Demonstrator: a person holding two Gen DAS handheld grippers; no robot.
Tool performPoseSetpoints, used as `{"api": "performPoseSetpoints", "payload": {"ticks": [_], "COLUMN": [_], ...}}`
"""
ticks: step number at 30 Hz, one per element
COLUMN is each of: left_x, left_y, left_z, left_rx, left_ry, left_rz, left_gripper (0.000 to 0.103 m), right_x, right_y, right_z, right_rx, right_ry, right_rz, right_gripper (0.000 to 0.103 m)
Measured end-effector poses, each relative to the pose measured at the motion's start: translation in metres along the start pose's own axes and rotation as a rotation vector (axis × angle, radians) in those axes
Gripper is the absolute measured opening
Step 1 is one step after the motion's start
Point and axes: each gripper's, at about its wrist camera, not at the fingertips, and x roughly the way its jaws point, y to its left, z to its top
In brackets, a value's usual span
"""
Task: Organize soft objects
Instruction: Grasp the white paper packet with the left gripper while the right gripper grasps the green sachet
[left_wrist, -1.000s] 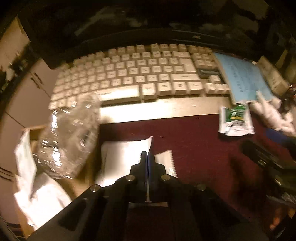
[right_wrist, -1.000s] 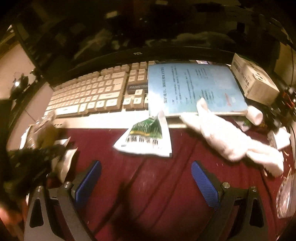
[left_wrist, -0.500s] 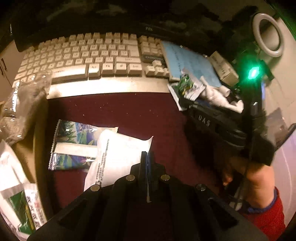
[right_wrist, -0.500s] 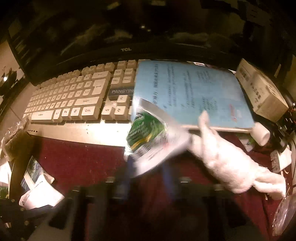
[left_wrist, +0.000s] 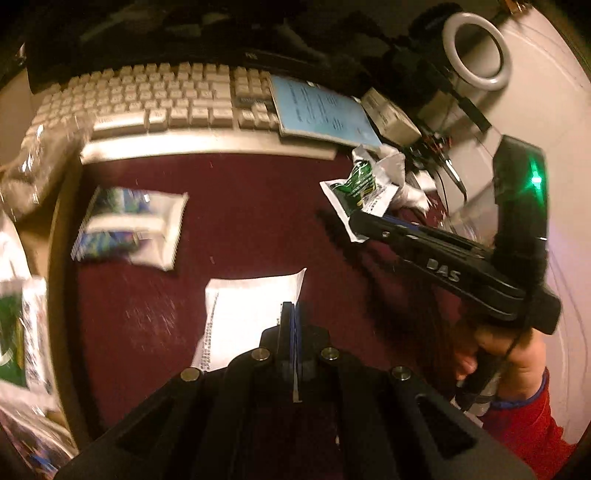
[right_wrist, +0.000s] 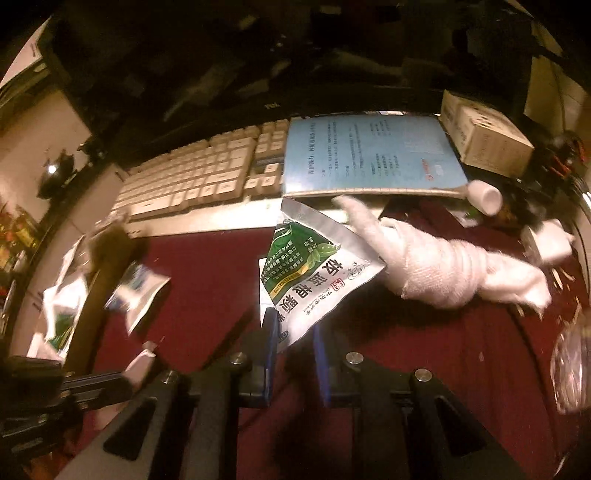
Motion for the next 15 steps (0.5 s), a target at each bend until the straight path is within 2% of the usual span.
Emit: {"api": "performPoseSetpoints", "payload": {"ticks": [8, 11, 14, 15], "left_x": [0.002, 0.000, -0.003, -0.004], "left_y": [-0.006, -0.009, -0.007, -0.007], "left_z": [-0.037, -0.047, -0.051, -0.051], "left_rx": [0.017, 0.031, 0.030, 0.029], "left_ry": [0.052, 0.058, 0.047, 0.038], "left_rz": [-0.033, -0.018, 0.001, 0.007], "left_gripper": [0.000, 0.002, 0.024, 0.036], "right_x": [-0.024, -0.029, -0.029, -0.027], "right_y": [0.013, 0.016, 0.013, 0.012], "right_z": [-0.047, -0.066, -0.076, -0.079], "right_rx": [-0.020, -0.013, 0.009, 0.016], "right_ry": [0.020, 0.024, 0.036, 0.044], "right_rz": [0.061, 0.086, 0.116, 0.124], "right_gripper": [0.020, 0.019, 0.020, 0.020]}}
